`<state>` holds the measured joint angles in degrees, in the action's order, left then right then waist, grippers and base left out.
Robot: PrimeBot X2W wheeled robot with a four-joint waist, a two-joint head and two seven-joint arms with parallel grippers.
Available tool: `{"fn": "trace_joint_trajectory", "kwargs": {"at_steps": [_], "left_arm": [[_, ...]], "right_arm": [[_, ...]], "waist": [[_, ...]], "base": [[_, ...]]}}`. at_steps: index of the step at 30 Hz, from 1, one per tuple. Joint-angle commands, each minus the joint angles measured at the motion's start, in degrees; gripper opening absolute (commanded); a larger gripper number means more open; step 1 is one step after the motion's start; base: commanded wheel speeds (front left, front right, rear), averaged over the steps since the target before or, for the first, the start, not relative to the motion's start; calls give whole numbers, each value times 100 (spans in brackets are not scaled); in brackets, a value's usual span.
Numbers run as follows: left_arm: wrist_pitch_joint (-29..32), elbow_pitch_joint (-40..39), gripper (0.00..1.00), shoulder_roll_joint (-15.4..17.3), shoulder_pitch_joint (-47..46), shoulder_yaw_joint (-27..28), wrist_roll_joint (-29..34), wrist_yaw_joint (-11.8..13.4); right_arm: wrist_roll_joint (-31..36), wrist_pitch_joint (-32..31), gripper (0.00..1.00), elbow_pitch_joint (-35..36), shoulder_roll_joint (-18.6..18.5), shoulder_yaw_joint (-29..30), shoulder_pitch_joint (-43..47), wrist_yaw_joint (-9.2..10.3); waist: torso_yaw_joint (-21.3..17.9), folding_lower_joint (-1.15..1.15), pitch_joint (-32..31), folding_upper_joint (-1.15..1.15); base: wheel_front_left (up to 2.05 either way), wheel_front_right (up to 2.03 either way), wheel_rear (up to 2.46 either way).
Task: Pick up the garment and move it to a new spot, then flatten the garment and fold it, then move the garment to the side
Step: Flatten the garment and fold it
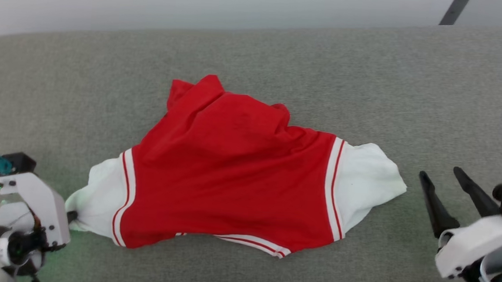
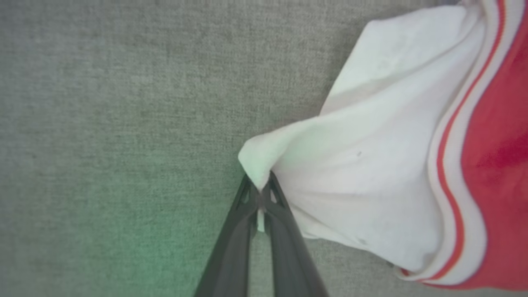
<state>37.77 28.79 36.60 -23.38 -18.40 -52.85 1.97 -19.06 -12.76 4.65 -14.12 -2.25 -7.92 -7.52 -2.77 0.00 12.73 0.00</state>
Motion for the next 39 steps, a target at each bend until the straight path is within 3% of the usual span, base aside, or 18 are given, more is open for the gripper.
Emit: {"fn": "trace_joint_trajectory", "kwargs": {"at_steps": [1, 12, 19, 20, 21, 30, 39], "left_arm": [[-15, 117, 0, -262, 11, -143, -1, -60], [-186, 313, 0, -612, -521, -374, 151, -306], [-261, 423, 0, -751, -684, -459, 160, -395], [-264, 441, 0, -760, -695, -461, 155, -411], [-271, 455, 0, -768, -710, -465, 147, -410], [-86, 368, 0, -669, -858, -486, 115, -396], [531, -628, 0, -357, -1664, -389, 126, -196]], "right_arm": [[-74, -184, 100, -69, -72, -7, -121, 6], [-555, -1687, 100, -1019, -614, -450, -809, 5], [-811, -2309, 100, -1825, -625, -801, -1157, 4], [-845, -2354, 45, -1882, -664, -932, -1205, 0], [-913, -2398, 0, -1952, -698, -1024, -1257, 0], [-1576, -2556, 0, -2055, -977, -1428, -1841, 0], [-2345, -2359, 0, -1671, -1351, -1675, -2690, 2]], "waist": [[84, 0, 58, 0], [495, 0, 337, 0], [628, 0, 447, 0], [637, 0, 457, 0], [644, 0, 465, 0], [640, 0, 343, 0], [603, 0, -306, 0]], "base": [[0, 0, 0], [0, 0, 0], [0, 0, 0], [0, 0, 0], [0, 0, 0], [0, 0, 0], [0, 0, 0]]}}
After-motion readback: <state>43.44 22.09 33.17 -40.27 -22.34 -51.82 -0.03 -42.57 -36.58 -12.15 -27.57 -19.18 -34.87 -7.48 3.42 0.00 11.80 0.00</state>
